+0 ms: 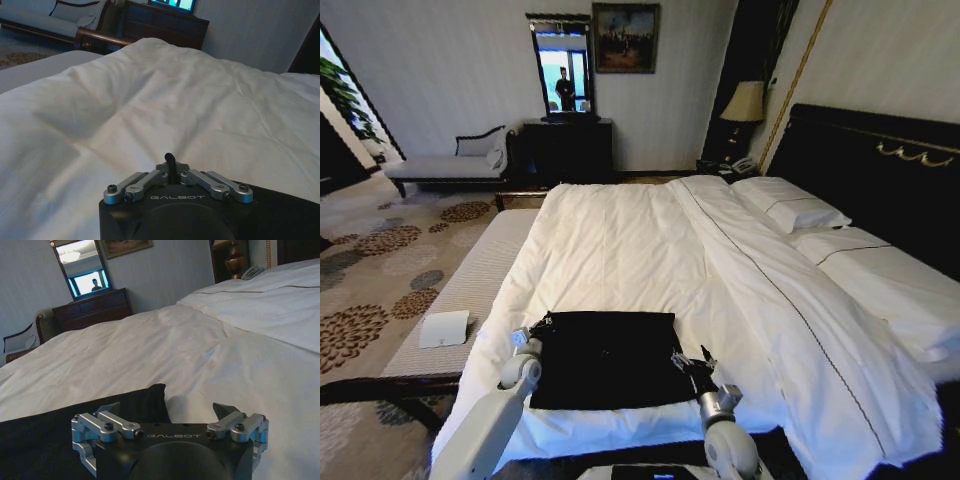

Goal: Fold the clothes on the bed.

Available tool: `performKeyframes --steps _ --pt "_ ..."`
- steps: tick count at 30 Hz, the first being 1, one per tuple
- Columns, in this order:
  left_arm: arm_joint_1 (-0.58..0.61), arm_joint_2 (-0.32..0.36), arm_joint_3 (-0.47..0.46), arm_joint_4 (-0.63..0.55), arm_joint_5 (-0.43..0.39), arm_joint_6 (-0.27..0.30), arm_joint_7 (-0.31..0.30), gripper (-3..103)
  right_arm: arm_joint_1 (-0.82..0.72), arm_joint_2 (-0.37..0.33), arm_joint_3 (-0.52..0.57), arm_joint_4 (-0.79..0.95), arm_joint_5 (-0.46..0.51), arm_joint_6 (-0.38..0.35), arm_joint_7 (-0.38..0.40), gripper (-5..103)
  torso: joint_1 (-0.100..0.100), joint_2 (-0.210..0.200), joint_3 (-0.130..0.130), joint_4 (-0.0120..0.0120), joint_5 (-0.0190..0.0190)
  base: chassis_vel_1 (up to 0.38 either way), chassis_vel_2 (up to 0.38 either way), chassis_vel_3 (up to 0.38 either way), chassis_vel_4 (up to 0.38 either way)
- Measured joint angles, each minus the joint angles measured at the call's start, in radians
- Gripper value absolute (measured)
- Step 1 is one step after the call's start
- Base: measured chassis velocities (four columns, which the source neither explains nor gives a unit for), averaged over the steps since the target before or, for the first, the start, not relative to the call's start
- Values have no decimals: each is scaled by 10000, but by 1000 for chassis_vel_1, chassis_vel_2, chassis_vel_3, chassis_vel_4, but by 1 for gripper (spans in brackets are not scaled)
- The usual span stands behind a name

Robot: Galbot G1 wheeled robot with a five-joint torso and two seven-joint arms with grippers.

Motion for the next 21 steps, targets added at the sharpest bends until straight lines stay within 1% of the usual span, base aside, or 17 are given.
performKeyframes --steps 1,5,7,9,10,11,12,13,16,17,18,19,21 --pt "0 0 0 0 0 0 0 7 0 0 0 0 0 0 0 100 0 0 0 0 0 0 0 0 0" --pt "-4 -2 35 -52 56 -67 -13 29 -34 -5 30 65 1 8 -2 100 0 0 0 0 0 0 0 0 0" --pt "-9 -7 42 -52 87 -83 -12 29 -37 -12 35 74 4 8 -3 100 0 0 0 0 0 0 0 0 0" --pt "-23 -15 44 -51 142 -111 9 36 -34 -15 35 99 13 9 -3 100 0 0 0 0 0 0 0 0 0" --pt "-27 -15 44 -43 159 -135 32 32 -34 -15 35 112 23 9 -2 100 0 0 0 0 0 0 0 0 0" --pt "-28 -15 44 -29 167 -154 52 32 -35 -16 34 130 32 9 -1 100 0 0 0 0 0 0 0 0 0" --pt "-28 -16 44 -9 168 -168 68 26 -38 -19 34 146 41 9 1 100 0 0 0 1 0 0 0 0 0" --pt "-28 -16 44 -9 168 -168 68 26 -38 -19 34 146 41 9 1 100 0 0 0 1 0 0 0 0 0" --pt "-37 -15 32 62 120 -179 99 11 -58 -54 52 185 95 5 15 100 0 0 0 0 0 0 0 0 0" --pt "-37 -15 32 62 120 -179 99 11 -58 -54 52 185 95 5 15 100 0 0 0 0 0 0 0 0 0" --pt "-38 -16 22 77 86 -179 100 5 -58 -61 57 197 116 0 25 100 0 0 0 0 0 0 0 0 0" --pt "-36 -25 7 87 45 -179 101 2 -57 -72 63 217 136 -8 36 100 0 0 0 0 0 0 0 0 0" --pt "-16 -37 -6 82 43 -189 87 1 -57 -85 79 253 166 -15 49 100 0 0 0 0 0 0 0 0 0"
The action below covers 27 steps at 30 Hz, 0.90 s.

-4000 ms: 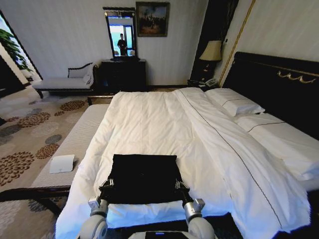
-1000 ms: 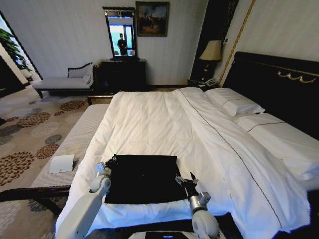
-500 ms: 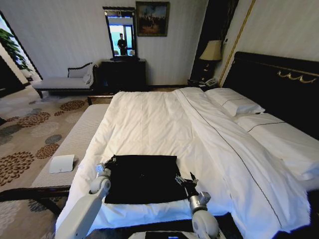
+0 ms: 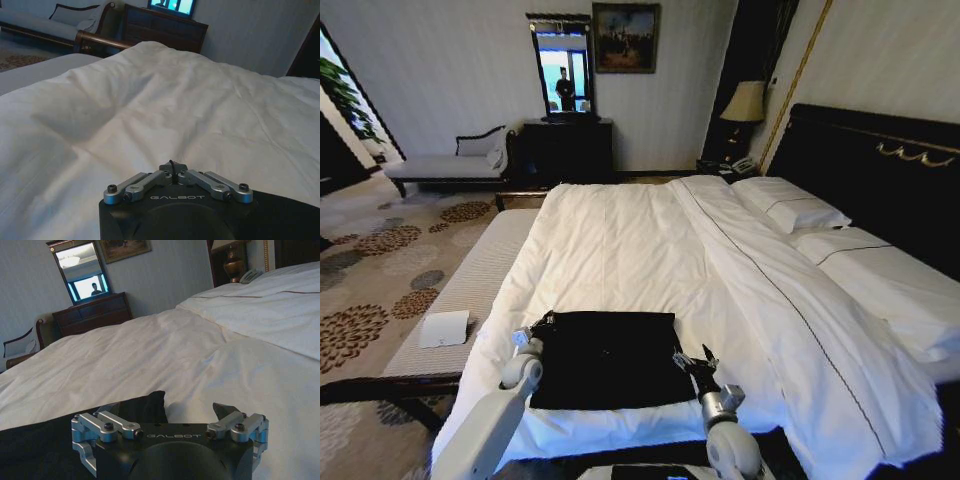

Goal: Fold the clothes on the bed.

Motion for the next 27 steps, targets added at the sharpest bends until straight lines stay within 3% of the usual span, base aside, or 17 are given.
performKeyframes --steps 6,11,16,21,27 --pt "97 13 -29 -349 58 -52 -138 0 151 -39 24 7 274 -52 63 100 0 1 0 -1 0 0 0 0 0" --pt "262 147 -102 -810 145 -92 -233 0 801 -193 42 60 1638 -680 446 100 0 0 0 0 0 0 0 0 0" --pt "446 272 -252 -1082 130 -112 -336 0 2235 -649 -150 -400 4345 -1682 600 100 0 0 1 -1 0 0 0 0 0" --pt "526 290 -275 -1222 98 -97 -531 0 4151 -856 -719 -1712 5594 -2245 541 100 1 0 1 2 0 0 0 0 0" --pt "600 459 -334 -1288 51 -61 -622 0 5603 -982 -1304 -3315 5922 -2416 203 100 1 0 2 2 -1 0 0 0 0"
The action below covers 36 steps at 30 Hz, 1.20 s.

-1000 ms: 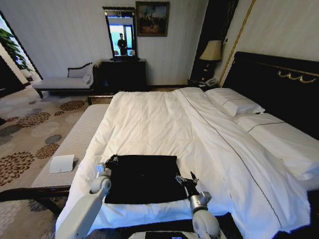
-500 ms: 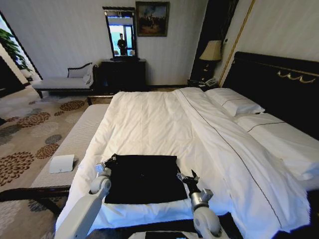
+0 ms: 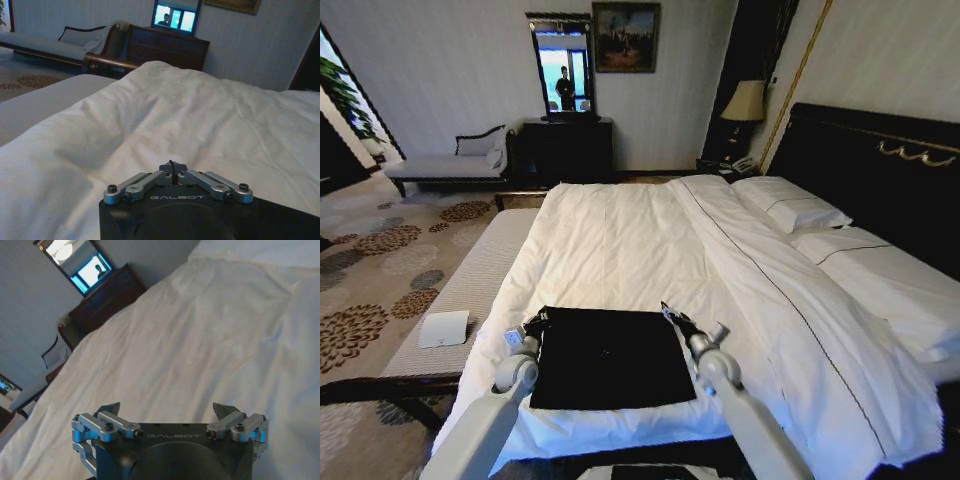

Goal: Fold the clothes on the bed.

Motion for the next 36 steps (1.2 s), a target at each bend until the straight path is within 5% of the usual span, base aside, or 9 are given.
performKeyframes --steps 14,36 --pt "-106 99 47 189 -121 22 -1 0 485 151 -359 -1645 -543 75 -421 101 -1 0 -2 -2 1 0 0 0 0" --pt "-113 11 85 90 -153 40 -46 0 381 82 -311 -1536 -116 142 -287 24 -2 0 -2 -1 1 0 0 0 0"
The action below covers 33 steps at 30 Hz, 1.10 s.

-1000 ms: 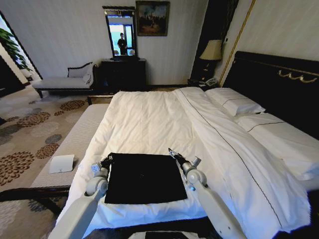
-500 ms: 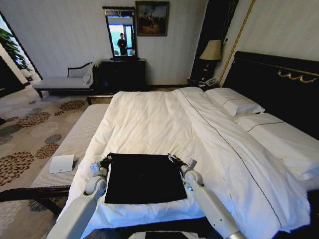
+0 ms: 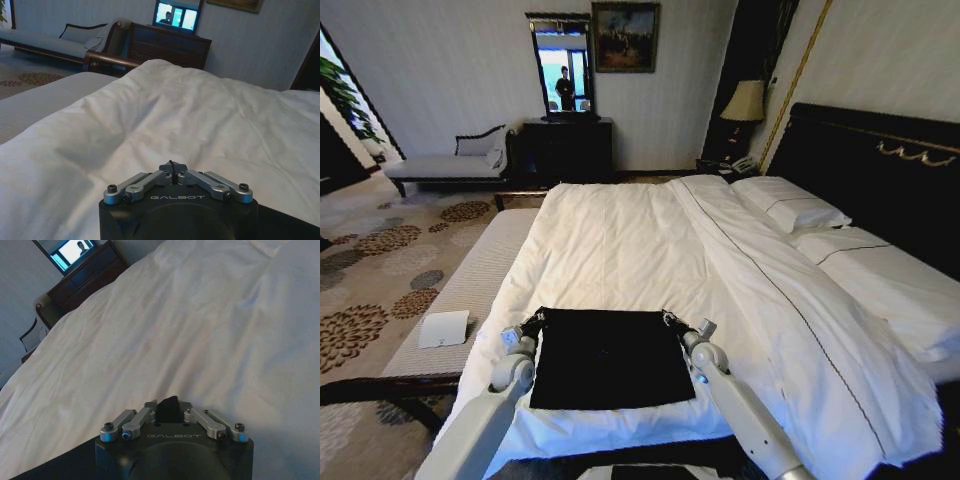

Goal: Fold the clothes on the bed.

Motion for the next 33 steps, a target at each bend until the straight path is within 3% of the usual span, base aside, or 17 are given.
performKeyframes --steps 5,8,19,26,33 --pt "17 0 7 -100 0 12 -31 0 -58 -25 -6 84 -29 11 13 3 0 0 0 0 0 0 0 0 0" --pt "35 16 4 -173 -8 15 -46 0 -74 -54 -5 164 -44 23 29 1 0 0 0 -1 1 0 0 0 0" --pt "131 181 -150 -737 -81 1 -110 0 -135 -465 -80 1405 -715 261 560 1 0 0 0 0 1 0 0 0 0" --pt "268 471 -374 -2007 -191 -36 -298 0 -173 -1292 -17 3070 -756 387 1084 1 0 0 0 0 0 0 0 0 0" --pt "403 1033 -716 -3243 27 -103 -493 0 -246 -2124 240 4355 -743 438 1125 1 1 1 0 -1 0 0 0 0 0"
